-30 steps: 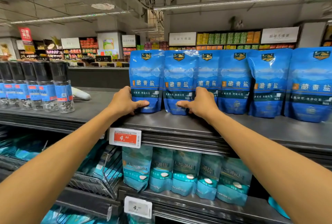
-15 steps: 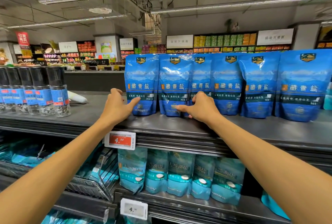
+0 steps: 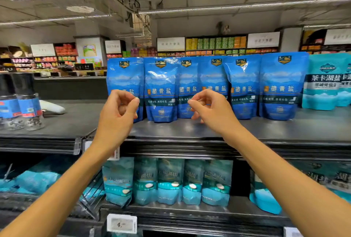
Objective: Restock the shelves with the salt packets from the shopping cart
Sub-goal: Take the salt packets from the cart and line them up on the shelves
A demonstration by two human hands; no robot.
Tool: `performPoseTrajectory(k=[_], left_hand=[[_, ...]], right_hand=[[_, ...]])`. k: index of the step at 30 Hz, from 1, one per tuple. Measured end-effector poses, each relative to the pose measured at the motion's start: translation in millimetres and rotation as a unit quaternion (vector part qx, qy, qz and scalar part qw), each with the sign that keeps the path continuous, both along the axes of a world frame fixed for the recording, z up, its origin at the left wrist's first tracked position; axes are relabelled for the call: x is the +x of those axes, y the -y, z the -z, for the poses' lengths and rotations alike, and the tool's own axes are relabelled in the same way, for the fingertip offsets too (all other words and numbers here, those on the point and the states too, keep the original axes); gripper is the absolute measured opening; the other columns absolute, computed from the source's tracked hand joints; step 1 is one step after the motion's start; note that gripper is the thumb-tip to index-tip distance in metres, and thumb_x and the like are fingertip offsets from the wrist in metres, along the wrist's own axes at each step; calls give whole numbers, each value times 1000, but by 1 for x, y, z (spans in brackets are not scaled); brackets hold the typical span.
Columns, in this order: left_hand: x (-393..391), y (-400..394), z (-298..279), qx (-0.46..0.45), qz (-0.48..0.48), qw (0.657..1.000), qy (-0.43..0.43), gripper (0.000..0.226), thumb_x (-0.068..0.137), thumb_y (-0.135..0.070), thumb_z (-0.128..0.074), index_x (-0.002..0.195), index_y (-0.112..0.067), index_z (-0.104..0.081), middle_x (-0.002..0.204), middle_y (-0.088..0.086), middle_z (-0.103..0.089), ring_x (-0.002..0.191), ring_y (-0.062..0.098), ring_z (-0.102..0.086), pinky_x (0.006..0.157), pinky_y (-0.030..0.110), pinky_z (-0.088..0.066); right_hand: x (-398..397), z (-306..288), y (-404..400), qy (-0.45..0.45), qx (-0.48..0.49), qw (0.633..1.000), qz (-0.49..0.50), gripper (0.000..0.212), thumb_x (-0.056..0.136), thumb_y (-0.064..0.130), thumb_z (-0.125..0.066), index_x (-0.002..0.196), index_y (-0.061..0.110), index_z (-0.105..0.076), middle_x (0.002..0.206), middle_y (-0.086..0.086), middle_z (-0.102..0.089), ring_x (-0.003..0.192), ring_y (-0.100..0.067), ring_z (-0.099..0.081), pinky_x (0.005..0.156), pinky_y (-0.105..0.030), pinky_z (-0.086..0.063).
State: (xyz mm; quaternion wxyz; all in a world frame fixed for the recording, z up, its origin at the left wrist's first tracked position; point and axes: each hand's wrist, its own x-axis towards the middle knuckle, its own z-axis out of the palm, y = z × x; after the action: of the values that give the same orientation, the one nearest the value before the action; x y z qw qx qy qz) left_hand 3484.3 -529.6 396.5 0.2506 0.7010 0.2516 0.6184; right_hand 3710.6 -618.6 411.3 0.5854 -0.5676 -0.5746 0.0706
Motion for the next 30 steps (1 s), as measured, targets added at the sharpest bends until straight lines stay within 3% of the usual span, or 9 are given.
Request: performPoseTrajectory(k=[4,8,13,18,22,25,28,30], left_hand=[[39,50,12,-12,126,990,55,5,98,-10,-56,94,-10,-55,70,-6,-58,55,11,-54,48,19,-43],[96,99,33,-33,248,967,53,8,95,-12,-58,93,-5,-55,72,2,-58,54,17,-53,46,24,-42],[185,169,70,-71,387,919,22,15,88,-18,-56,92,-4,-55,71,2,-59,53,17,-52,45,24,-41],[275,252,137,-163,491,854,-52,14,84,-27,-61,86,-13,-57,70,3,-60,50,16,-50,43,25,-38],[340,335,217,-223,535,797,-169,9,92,-3,-60,87,-7,-55,67,5,-59,46,11,-47,42,20,-35],[383,409,287,-253,559,735,-288,17,93,11,-49,85,-4,-54,64,10,-52,45,4,-46,44,13,-35],[420,479,360,-271,563,674,-394,20,95,9,-47,88,-8,-54,69,3,-53,46,-2,-50,46,10,-39],[438,525,411,-265,571,626,-461,22,98,0,-49,87,-19,-52,71,-1,-54,52,1,-50,51,18,-42]], right_hand=[[22,16,71,-37,80,995,-39,7,93,12,-67,86,10,-65,71,-5,-68,56,-18,-66,55,-19,-46],[53,52,139,-47,97,994,9,12,92,4,-67,82,9,-63,67,-7,-66,52,-18,-62,53,-18,-45],[100,109,239,-79,119,980,136,10,85,19,-72,80,14,-65,69,-12,-64,52,-17,-59,53,-17,-46],[142,183,362,-144,80,938,305,18,80,30,-74,76,16,-63,62,-12,-61,49,-12,-55,50,-16,-42],[166,253,469,-191,37,870,452,21,83,35,-72,74,19,-62,59,-9,-60,48,-7,-50,49,-18,-40],[185,315,549,-252,6,804,538,24,92,24,-67,69,18,-63,57,-8,-63,48,-8,-51,50,-23,-43],[195,381,621,-321,-5,722,613,29,97,19,-61,68,17,-60,60,-8,-65,48,-13,-55,49,-26,-44],[196,427,662,-356,-27,670,650,26,99,24,-58,72,21,-60,64,-6,-65,51,-16,-59,48,-23,-45]])
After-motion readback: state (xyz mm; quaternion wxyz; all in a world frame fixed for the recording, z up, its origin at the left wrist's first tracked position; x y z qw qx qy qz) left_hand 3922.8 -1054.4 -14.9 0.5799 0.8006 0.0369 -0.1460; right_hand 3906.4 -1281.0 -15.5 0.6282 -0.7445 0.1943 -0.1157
